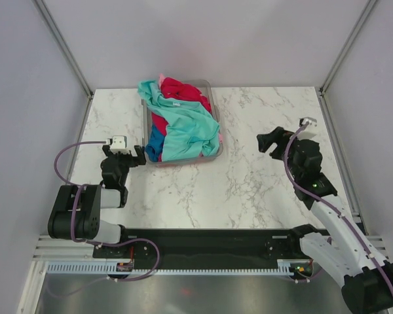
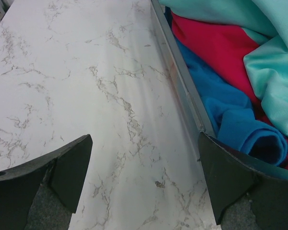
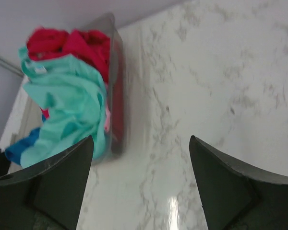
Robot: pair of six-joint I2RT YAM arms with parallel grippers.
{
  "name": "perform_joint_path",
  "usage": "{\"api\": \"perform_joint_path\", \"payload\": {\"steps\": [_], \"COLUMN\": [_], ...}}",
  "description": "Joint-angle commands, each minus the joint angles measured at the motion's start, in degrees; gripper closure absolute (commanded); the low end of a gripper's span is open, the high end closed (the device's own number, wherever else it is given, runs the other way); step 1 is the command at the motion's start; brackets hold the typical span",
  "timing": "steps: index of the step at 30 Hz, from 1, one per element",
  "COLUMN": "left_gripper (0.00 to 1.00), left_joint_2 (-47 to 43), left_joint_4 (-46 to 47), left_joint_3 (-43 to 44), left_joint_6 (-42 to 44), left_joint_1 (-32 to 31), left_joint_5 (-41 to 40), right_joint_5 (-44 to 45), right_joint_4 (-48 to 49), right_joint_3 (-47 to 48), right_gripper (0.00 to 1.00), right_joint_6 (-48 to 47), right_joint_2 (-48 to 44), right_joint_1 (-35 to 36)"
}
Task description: Fold and stack the t-shirts
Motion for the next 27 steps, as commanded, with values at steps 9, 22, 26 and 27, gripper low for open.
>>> {"api": "perform_joint_path", "payload": {"steps": [9,22,26,27], "left_gripper": [0.00,0.00,0.00,0.00], "left_joint_2": [-18.0,-41.0,-46.2,-47.1], "left_joint_4": [-38.2,-100.4,-106.4,-106.5], "left_joint_3": [13.0,38.7,38.6,38.8], "left_joint_6": [-1.7,-24.0,-20.7,-20.2], "left_joint_1": [-0.2,-0.1,-0.2,-0.2], "left_joint_5": [-8.8,4.9,7.9,9.6], "right_joint_5": [-11.7,2.1,5.5,6.0], "right_joint_4": [-24.2,-23.5,-26.4,-26.8], "right_joint_3": [4.5,41.8,52.3,54.2], "right_gripper": [0.02,0.05,0.07,0.07], "right_joint_6": [2.3,-6.8,-9.2,-9.7], "right_joint_2": [3.2,41.7,55.3,57.3], "right_joint_1": [1.8,16.5,16.9,16.9]}}
